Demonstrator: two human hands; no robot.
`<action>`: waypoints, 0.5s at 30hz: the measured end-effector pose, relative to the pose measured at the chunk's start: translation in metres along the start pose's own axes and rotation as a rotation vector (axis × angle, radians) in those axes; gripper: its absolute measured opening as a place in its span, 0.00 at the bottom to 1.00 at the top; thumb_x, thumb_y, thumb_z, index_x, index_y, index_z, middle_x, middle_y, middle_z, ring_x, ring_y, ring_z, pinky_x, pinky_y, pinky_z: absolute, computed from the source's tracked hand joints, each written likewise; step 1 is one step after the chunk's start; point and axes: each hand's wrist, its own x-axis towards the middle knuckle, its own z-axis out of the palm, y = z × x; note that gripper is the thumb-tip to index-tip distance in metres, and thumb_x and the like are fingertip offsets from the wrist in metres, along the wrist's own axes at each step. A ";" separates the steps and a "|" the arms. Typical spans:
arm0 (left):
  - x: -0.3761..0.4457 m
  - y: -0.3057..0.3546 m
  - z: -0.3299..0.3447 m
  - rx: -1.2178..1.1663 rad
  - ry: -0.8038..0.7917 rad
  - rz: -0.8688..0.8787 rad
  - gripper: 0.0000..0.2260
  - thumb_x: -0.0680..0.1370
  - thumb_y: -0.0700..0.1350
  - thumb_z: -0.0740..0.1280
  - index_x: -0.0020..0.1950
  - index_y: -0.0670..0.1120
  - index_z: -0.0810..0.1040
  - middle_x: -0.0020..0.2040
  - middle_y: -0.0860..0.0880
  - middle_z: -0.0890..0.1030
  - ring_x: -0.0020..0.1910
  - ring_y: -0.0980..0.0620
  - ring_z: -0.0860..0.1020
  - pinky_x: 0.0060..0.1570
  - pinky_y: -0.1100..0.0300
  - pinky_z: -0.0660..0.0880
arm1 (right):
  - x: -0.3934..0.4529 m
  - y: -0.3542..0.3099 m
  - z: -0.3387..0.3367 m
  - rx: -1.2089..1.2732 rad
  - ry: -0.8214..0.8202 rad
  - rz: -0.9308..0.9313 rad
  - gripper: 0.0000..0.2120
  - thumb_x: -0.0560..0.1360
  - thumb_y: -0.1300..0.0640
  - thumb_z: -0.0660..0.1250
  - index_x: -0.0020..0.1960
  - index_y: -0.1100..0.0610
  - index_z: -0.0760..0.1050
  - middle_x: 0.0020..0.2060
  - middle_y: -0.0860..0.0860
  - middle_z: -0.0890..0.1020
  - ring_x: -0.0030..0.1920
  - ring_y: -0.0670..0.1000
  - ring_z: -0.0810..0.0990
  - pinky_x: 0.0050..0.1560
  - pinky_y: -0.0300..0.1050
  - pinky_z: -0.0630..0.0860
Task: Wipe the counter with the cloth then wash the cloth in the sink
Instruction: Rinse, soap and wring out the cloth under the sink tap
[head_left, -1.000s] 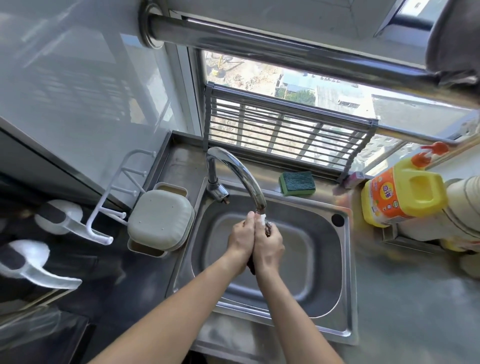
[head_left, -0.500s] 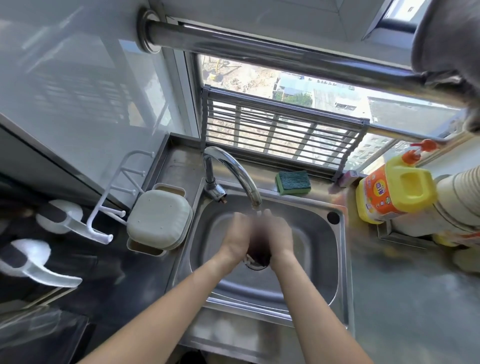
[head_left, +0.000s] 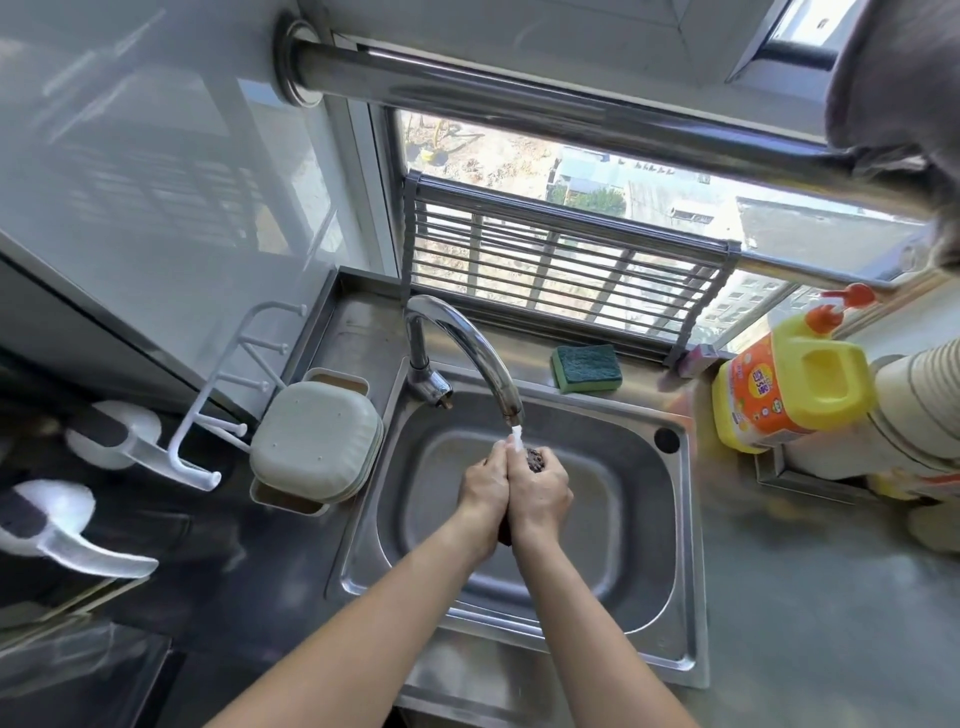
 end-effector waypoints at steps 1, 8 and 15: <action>0.001 0.000 0.001 -0.020 -0.015 0.000 0.15 0.81 0.53 0.65 0.46 0.43 0.84 0.40 0.47 0.85 0.36 0.51 0.82 0.37 0.61 0.78 | 0.000 -0.001 0.000 -0.015 0.005 -0.006 0.22 0.76 0.40 0.68 0.36 0.57 0.73 0.31 0.50 0.82 0.37 0.56 0.80 0.40 0.48 0.74; 0.006 0.002 -0.007 0.098 -0.053 0.063 0.12 0.80 0.48 0.64 0.44 0.44 0.84 0.38 0.49 0.85 0.37 0.53 0.81 0.37 0.62 0.76 | 0.007 -0.006 -0.006 -0.094 -0.093 -0.083 0.17 0.79 0.51 0.62 0.32 0.55 0.72 0.34 0.54 0.81 0.40 0.57 0.76 0.40 0.45 0.64; 0.014 0.013 -0.017 0.282 -0.182 0.337 0.12 0.85 0.45 0.58 0.46 0.44 0.78 0.43 0.48 0.82 0.43 0.51 0.79 0.45 0.59 0.75 | 0.022 -0.014 -0.004 0.336 -0.189 0.201 0.16 0.79 0.46 0.64 0.45 0.57 0.83 0.43 0.55 0.86 0.48 0.58 0.83 0.54 0.52 0.79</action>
